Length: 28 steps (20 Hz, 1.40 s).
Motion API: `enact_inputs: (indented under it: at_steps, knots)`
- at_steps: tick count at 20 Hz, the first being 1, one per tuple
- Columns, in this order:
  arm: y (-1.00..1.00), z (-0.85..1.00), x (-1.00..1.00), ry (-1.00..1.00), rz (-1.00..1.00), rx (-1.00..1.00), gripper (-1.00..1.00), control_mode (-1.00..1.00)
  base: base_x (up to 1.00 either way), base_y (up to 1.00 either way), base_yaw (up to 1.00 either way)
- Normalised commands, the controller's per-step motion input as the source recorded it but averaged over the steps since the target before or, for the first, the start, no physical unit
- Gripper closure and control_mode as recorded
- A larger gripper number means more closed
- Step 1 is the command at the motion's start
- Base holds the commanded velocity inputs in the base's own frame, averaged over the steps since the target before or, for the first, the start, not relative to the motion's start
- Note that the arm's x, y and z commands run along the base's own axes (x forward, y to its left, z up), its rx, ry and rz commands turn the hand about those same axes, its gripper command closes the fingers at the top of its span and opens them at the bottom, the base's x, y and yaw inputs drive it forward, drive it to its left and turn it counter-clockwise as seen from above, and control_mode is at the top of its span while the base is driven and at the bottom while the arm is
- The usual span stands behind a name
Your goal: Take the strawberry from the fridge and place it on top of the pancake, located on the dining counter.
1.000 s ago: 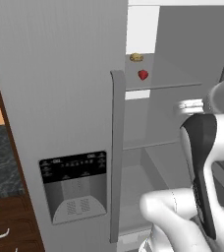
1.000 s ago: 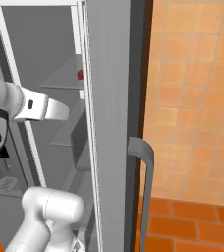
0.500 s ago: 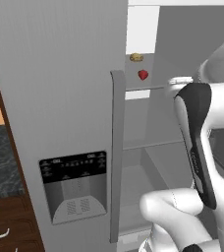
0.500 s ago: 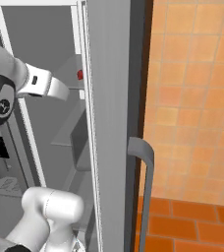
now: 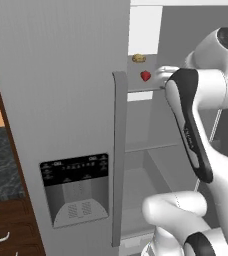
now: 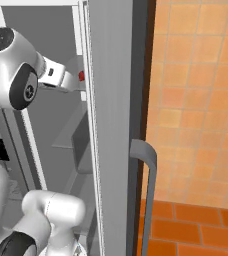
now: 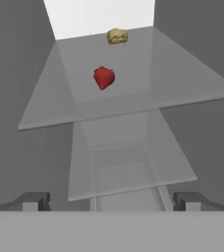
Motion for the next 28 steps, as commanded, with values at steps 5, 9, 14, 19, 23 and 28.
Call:
enact_inputs:
  at_steps: [5,9,14,19,23,28]
  knots:
    - [0.0,-0.19,0.66,0.0,0.05,0.0,-1.0,-1.0,0.0,0.0,0.0]
    - [0.0,-0.04,0.63,0.0,0.04,0.0,-1.0,-1.0,0.0,0.0,0.0]
    - [0.0,-0.01,0.51,0.0,0.02,0.0,-1.0,-1.0,0.0,0.0,0.0]
    - [0.0,-0.07,0.49,0.03,0.0,0.0,-1.0,-1.0,0.0,0.0,0.0]
    - [0.0,-0.23,0.43,0.05,0.0,-0.03,-1.0,-1.0,0.0,0.0,0.0]
    - [0.0,-0.13,0.44,0.02,0.0,-0.01,-1.0,-1.0,0.0,0.0,0.0]
